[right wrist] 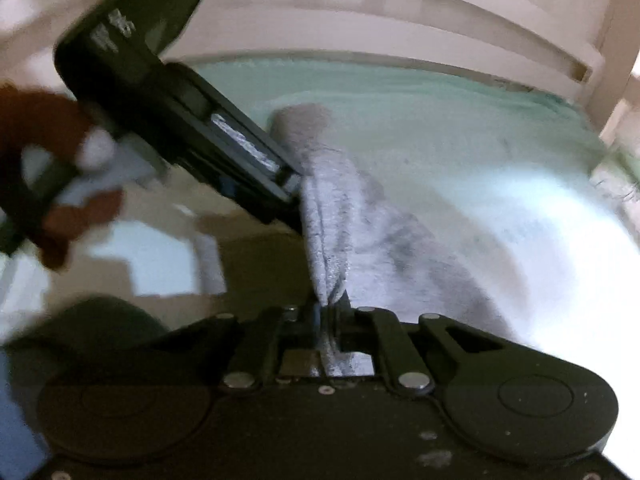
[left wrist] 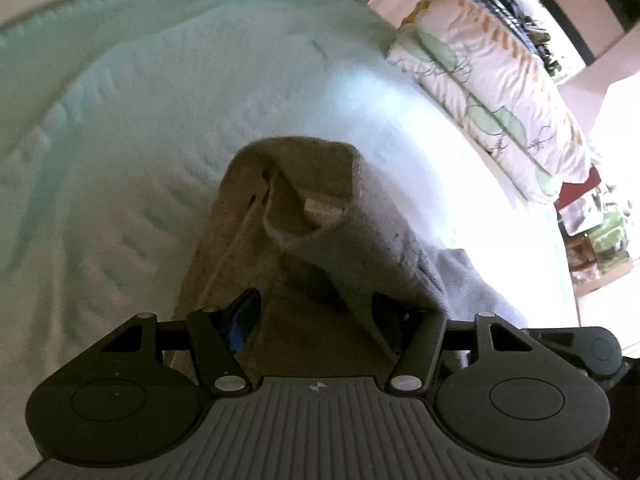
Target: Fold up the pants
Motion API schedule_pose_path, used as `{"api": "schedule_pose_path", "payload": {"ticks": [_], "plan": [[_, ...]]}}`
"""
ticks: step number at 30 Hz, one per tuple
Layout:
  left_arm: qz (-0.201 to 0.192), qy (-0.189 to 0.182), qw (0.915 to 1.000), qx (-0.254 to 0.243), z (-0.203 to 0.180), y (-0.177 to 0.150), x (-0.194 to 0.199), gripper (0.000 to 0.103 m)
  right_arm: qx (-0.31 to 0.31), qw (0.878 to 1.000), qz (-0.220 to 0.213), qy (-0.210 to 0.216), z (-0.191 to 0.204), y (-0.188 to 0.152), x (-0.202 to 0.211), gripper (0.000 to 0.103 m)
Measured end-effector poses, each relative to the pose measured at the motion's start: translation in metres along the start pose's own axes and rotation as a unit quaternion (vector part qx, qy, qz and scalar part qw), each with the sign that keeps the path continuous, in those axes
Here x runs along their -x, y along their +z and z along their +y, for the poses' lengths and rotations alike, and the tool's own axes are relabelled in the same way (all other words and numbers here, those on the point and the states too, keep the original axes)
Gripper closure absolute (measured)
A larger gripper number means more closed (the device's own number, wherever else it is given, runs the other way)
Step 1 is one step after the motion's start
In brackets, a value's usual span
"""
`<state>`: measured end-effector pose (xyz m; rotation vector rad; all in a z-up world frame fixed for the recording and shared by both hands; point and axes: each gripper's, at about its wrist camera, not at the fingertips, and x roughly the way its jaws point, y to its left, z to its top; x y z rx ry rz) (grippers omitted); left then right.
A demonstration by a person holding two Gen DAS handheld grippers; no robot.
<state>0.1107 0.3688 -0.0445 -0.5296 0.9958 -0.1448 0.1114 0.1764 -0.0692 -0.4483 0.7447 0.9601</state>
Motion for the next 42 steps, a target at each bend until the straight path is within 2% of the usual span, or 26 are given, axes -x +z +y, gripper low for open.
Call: {"api": "schedule_pose_path", "payload": {"ticks": [2,6,9,10,11,13,15,18,22,24,26,28,30,31,35,36,37,38,39,42], "plan": [[-0.005,0.019,0.9998,-0.009,-0.003,-0.005,0.016,0.043,-0.004,1.0,-0.007,0.01,0.008,0.001,0.009,0.094],[-0.006,0.081,0.9967,0.005,0.006,-0.017,0.04,0.043,0.002,0.999,0.021,0.032,0.017,-0.008,-0.004,0.092],[-0.022,0.096,0.995,0.02,0.006,-0.019,0.057,0.043,-0.035,0.997,0.047,0.059,0.009,-0.012,-0.024,0.089],[-0.029,0.099,0.9945,0.02,0.003,-0.018,0.061,0.043,-0.061,0.994,0.051,0.072,0.0,-0.01,-0.027,0.081],[-0.037,0.1,0.9941,0.019,-0.002,-0.015,0.065,0.043,-0.101,0.989,0.056,0.096,-0.011,-0.011,-0.029,0.064],[-0.056,0.094,0.994,0.007,-0.016,-0.008,0.07,0.043,-0.166,0.974,0.046,0.147,-0.03,-0.015,-0.026,0.047],[-0.068,0.078,0.9946,-0.008,-0.029,0.002,0.068,0.043,-0.191,0.969,0.027,0.157,-0.041,-0.02,-0.015,0.047],[-0.057,0.062,0.996,-0.029,-0.051,0.017,0.046,0.043,-0.204,0.973,0.005,0.111,-0.056,-0.038,0.01,0.047],[-0.014,0.042,0.9968,-0.066,-0.074,0.023,0.002,0.043,-0.249,0.968,0.0,0.035,-0.091,-0.086,0.046,0.05],[0.015,0.056,0.9947,-0.085,-0.075,0.02,-0.02,0.043,-0.256,0.967,0.016,-0.009,-0.102,-0.114,0.064,0.051],[0.052,0.089,0.9893,-0.103,-0.07,0.011,-0.041,0.043,-0.257,0.965,0.035,-0.038,-0.11,-0.137,0.075,0.054],[0.076,0.09,0.9885,-0.095,-0.056,0.002,-0.048,0.045,-0.252,0.965,0.048,-0.06,-0.115,-0.155,0.082,0.057],[0.061,0.068,0.9945,-0.051,-0.045,0.008,-0.038,0.045,-0.251,0.964,0.048,-0.072,-0.115,-0.168,0.088,0.061],[0.062,0.068,0.9947,-0.046,-0.042,0.009,-0.036,0.046,-0.255,0.963,0.044,-0.074,-0.116,-0.171,0.088,0.063],[0.065,0.075,0.9922,-0.075,-0.043,0.005,-0.035,0.047,-0.272,0.959,0.046,-0.074,-0.116,-0.18,0.078,0.07],[0.067,0.079,0.9913,-0.081,-0.045,0.006,-0.034,0.047,-0.261,0.961,0.06,-0.074,-0.113,-0.186,0.078,0.07],[0.067,0.083,0.9904,-0.088,-0.047,0.008,-0.035,0.047,-0.246,0.962,0.093,-0.07,-0.108,-0.191,0.067,0.07],[0.065,0.089,0.989,-0.099,-0.049,0.009,-0.035,0.049,-0.225,0.966,0.104,-0.073,-0.1,-0.198,0.064,0.07],[0.061,0.1,0.9869,-0.11,-0.052,0.009,-0.034,0.057,-0.206,0.971,0.093,-0.081,-0.093,-0.2,0.067,0.07],[0.042,0.164,0.9752,-0.142,-0.046,0.016,-0.031,0.063,-0.209,0.97,0.099,-0.073,-0.093,-0.201,0.072,0.07]]}}
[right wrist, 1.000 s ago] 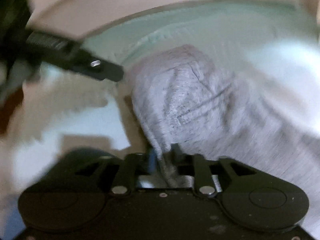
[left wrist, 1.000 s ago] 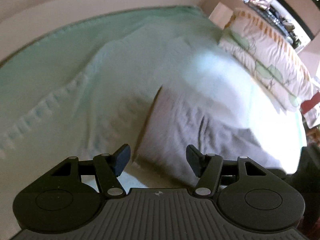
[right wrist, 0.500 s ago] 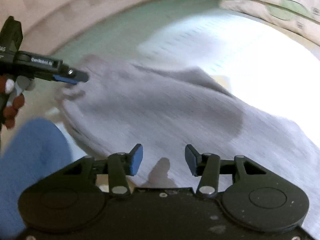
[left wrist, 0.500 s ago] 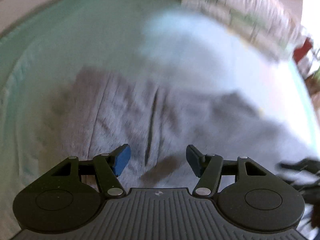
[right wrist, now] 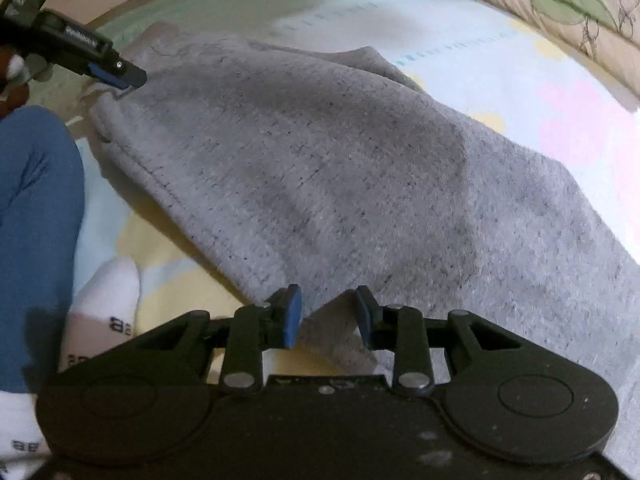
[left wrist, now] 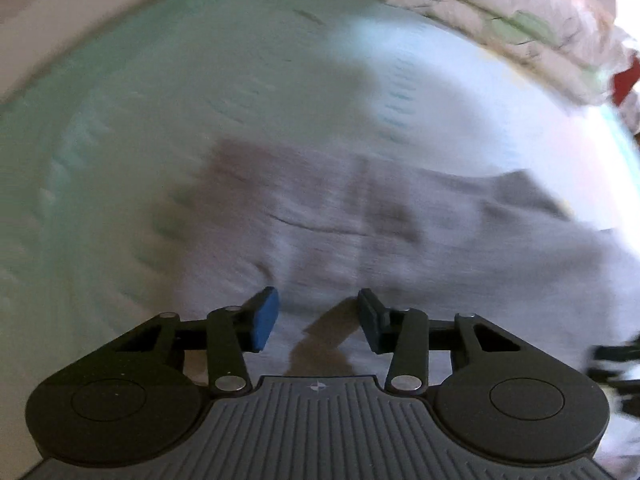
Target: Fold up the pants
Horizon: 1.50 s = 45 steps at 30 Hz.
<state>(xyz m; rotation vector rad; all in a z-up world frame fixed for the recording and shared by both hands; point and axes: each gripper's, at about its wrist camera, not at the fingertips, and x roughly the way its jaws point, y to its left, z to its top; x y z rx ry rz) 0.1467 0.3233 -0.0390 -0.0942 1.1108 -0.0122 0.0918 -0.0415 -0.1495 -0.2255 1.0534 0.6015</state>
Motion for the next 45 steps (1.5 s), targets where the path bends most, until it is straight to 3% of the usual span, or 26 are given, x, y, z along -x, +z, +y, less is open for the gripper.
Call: {"api": "schedule_pose_path", "payload": {"ticks": [4,7,10,13,16,20,24,27,30,33,35,36,38,42,45], "plan": [[0.014,-0.01,0.9996,0.024,0.009,0.007,0.001,0.066,-0.031,0.999,-0.007,0.019,-0.016,0.003,0.013,0.072],[-0.008,0.003,0.9999,0.011,-0.007,0.022,0.016,0.065,-0.057,0.997,-0.051,0.031,-0.03,0.02,0.036,0.072],[-0.04,-0.058,0.9971,0.026,-0.028,0.039,0.032,0.063,-0.094,0.989,-0.103,0.05,-0.052,0.05,0.051,0.07],[-0.049,-0.117,0.9918,0.017,-0.066,0.049,0.032,0.059,-0.102,0.986,-0.122,0.049,-0.066,0.079,0.05,0.069],[-0.03,-0.169,0.985,0.02,-0.102,0.045,0.016,0.057,-0.095,0.987,-0.125,0.041,-0.076,0.105,0.033,0.067],[0.019,-0.216,0.9748,0.053,-0.135,0.021,-0.017,0.057,-0.11,0.986,-0.101,0.067,-0.093,0.127,0.009,0.067],[0.064,-0.218,0.9712,0.072,-0.149,-0.008,-0.049,0.057,-0.085,0.991,-0.076,0.076,-0.094,0.144,-0.016,0.065],[0.056,-0.217,0.9718,0.072,-0.147,-0.012,-0.045,0.057,-0.066,0.992,-0.061,0.084,-0.089,0.151,-0.032,0.061],[0.062,-0.228,0.9671,0.094,-0.142,-0.01,-0.05,0.057,-0.055,0.994,-0.051,0.083,-0.082,0.152,-0.038,0.06],[0.061,-0.237,0.9636,0.108,-0.132,-0.011,-0.05,0.057,-0.045,0.992,-0.049,0.108,-0.07,0.143,-0.041,0.063],[0.06,-0.231,0.9667,0.092,-0.135,-0.015,-0.049,0.059,-0.029,0.991,-0.04,0.124,-0.056,0.129,-0.037,0.065],[0.054,-0.224,0.97,0.078,-0.139,-0.016,-0.047,0.058,-0.023,0.99,-0.032,0.132,-0.049,0.124,-0.036,0.073],[0.048,-0.211,0.9746,0.056,-0.147,-0.016,-0.044,0.057,-0.056,0.986,-0.023,0.155,-0.052,0.114,-0.038,0.074],[0.045,-0.208,0.9759,0.048,-0.15,-0.017,-0.043,0.056,-0.076,0.988,-0.049,0.128,-0.06,0.115,-0.037,0.071],[0.046,-0.214,0.974,0.059,-0.148,-0.017,-0.044,0.056,-0.099,0.984,-0.092,0.12,-0.07,0.126,-0.024,0.068]]}}
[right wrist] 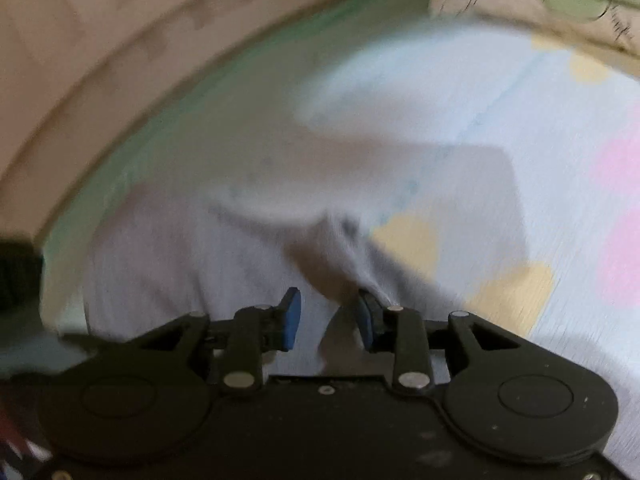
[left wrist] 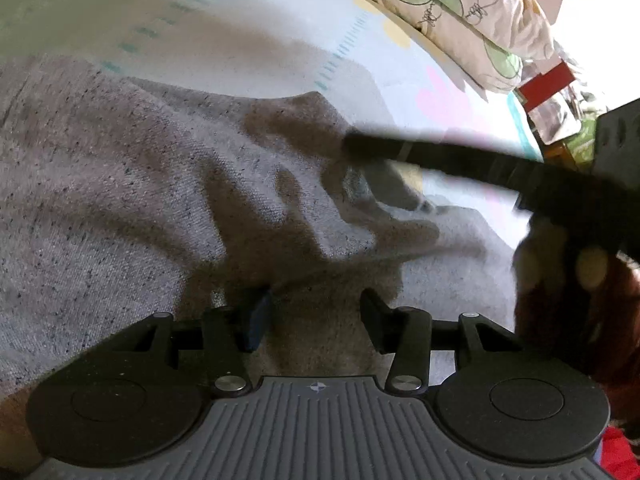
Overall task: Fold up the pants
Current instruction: 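Grasp the pants edge with the right gripper and fold it toward the left gripper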
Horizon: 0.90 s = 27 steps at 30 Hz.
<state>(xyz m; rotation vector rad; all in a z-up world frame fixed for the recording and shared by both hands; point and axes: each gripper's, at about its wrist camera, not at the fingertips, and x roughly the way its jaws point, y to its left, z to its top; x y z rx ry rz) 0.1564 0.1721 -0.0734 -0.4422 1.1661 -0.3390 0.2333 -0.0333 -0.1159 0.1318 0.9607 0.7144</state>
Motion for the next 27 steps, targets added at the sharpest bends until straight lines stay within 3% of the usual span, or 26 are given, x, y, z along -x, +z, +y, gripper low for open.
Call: {"api": "schedule_pose_path", "payload": {"ticks": [2,6,9,11,16,18,19,22,27], "plan": [[-0.001,-0.002,1.0,0.003,0.003,-0.002,0.002,0.056,0.002,1.0,-0.024,-0.006,0.0,0.01,0.006,0.055],[-0.002,-0.003,1.0,0.005,0.005,-0.004,0.005,0.056,0.028,0.999,-0.014,-0.021,0.005,0.025,-0.005,0.054],[-0.003,-0.003,1.0,0.005,0.006,-0.007,0.007,0.056,0.048,0.998,0.03,-0.009,0.009,0.028,-0.023,0.06],[-0.004,-0.002,1.0,0.003,0.005,-0.007,0.008,0.056,0.07,0.996,0.061,-0.006,0.012,0.026,-0.034,0.072],[-0.006,0.0,1.0,0.004,0.0,-0.007,0.007,0.057,0.084,0.994,0.072,0.01,0.022,0.033,-0.046,0.074],[-0.007,0.003,1.0,0.001,-0.003,-0.008,0.007,0.057,0.089,0.994,0.068,0.014,0.025,0.045,-0.05,0.095],[-0.007,0.006,0.9999,-0.004,-0.004,-0.008,0.007,0.057,0.096,0.993,0.065,0.011,0.027,0.052,-0.052,0.099],[-0.009,0.021,0.9994,-0.025,-0.013,-0.011,0.007,0.056,0.117,0.991,0.051,-0.032,0.03,0.073,-0.058,0.1],[-0.008,0.044,0.9972,-0.059,-0.025,-0.015,0.005,0.057,0.134,0.988,0.072,-0.039,0.026,0.074,-0.075,0.1]]}}
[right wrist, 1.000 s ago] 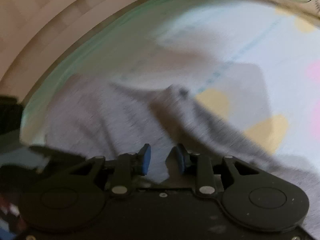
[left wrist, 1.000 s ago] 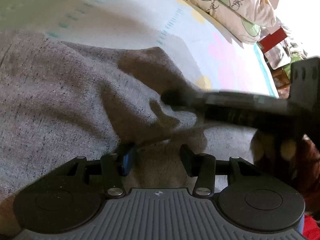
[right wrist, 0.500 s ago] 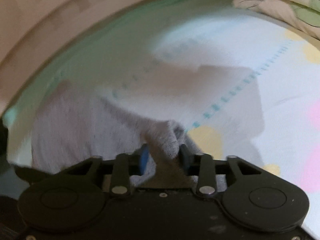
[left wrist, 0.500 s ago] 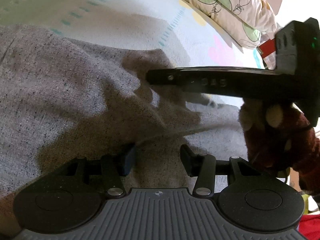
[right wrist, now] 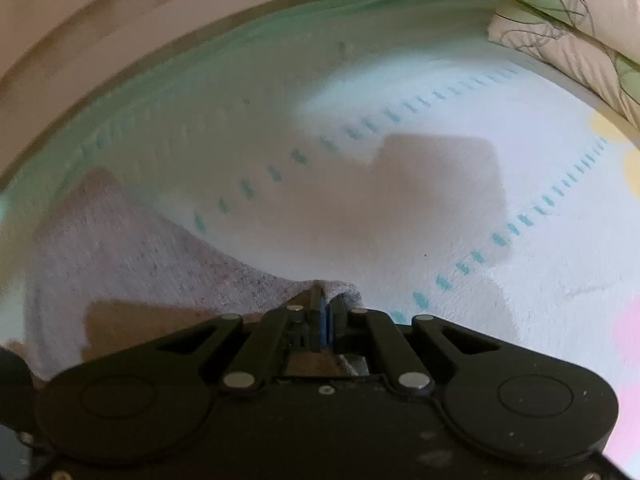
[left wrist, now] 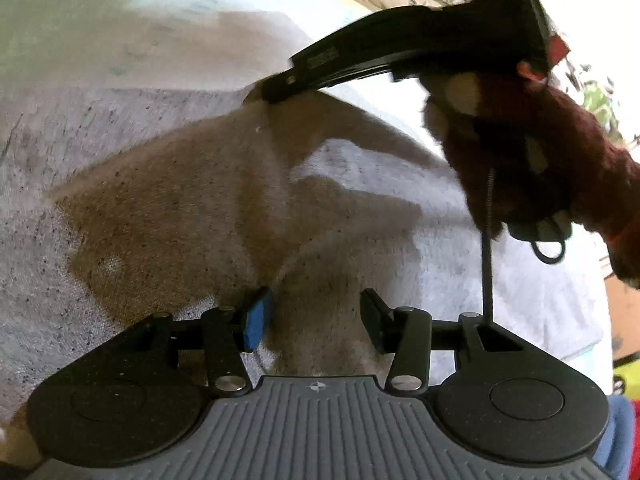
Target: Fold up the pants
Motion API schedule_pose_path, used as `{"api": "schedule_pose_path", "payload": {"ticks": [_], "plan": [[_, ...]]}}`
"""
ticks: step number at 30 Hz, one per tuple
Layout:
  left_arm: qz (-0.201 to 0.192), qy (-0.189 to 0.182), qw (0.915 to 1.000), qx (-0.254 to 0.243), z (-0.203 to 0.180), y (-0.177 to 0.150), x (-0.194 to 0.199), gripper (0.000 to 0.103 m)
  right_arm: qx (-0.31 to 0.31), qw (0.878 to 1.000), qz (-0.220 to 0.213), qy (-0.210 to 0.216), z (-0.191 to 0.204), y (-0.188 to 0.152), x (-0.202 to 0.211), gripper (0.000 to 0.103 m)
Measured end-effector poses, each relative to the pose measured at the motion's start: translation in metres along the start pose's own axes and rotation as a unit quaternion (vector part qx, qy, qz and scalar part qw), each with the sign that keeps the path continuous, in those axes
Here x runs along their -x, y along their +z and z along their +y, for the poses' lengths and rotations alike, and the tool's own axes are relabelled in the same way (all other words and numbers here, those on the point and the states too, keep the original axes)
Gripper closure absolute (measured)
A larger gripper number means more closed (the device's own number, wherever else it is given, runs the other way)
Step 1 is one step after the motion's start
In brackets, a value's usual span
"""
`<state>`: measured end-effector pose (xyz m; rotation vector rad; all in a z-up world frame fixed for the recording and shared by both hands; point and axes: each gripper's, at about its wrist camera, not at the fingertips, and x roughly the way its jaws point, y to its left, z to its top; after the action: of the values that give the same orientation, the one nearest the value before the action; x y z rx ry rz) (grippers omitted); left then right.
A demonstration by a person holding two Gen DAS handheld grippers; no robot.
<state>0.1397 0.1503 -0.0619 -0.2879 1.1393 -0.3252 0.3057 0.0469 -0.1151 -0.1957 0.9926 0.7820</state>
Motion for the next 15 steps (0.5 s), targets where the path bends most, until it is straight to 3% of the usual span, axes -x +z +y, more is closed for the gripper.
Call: {"api": "schedule_pose_path", "payload": {"ticks": [7,8,10,11,13,15], "plan": [[0.003,0.015,0.9998,-0.009,-0.015,-0.005,0.002,0.056,-0.05,0.999,-0.02,0.011,-0.012,-0.01,-0.016,0.103],[0.002,0.015,0.9999,-0.008,-0.015,-0.005,0.004,0.056,-0.054,0.998,-0.027,0.008,-0.014,-0.012,-0.011,0.099],[-0.008,0.01,0.9999,-0.005,-0.018,-0.004,0.012,0.056,-0.065,0.996,-0.06,-0.018,-0.017,-0.012,0.008,0.079],[-0.017,0.011,0.9998,-0.007,-0.021,-0.002,0.016,0.056,-0.08,0.992,-0.089,-0.034,-0.021,-0.014,0.023,0.079],[-0.034,0.018,0.9992,-0.012,-0.023,0.005,0.023,0.056,-0.125,0.983,-0.134,-0.023,-0.036,-0.025,0.059,0.079],[-0.042,0.022,0.9987,-0.019,-0.028,0.015,0.024,0.056,-0.145,0.976,-0.157,-0.037,-0.044,-0.043,0.091,0.079]]}}
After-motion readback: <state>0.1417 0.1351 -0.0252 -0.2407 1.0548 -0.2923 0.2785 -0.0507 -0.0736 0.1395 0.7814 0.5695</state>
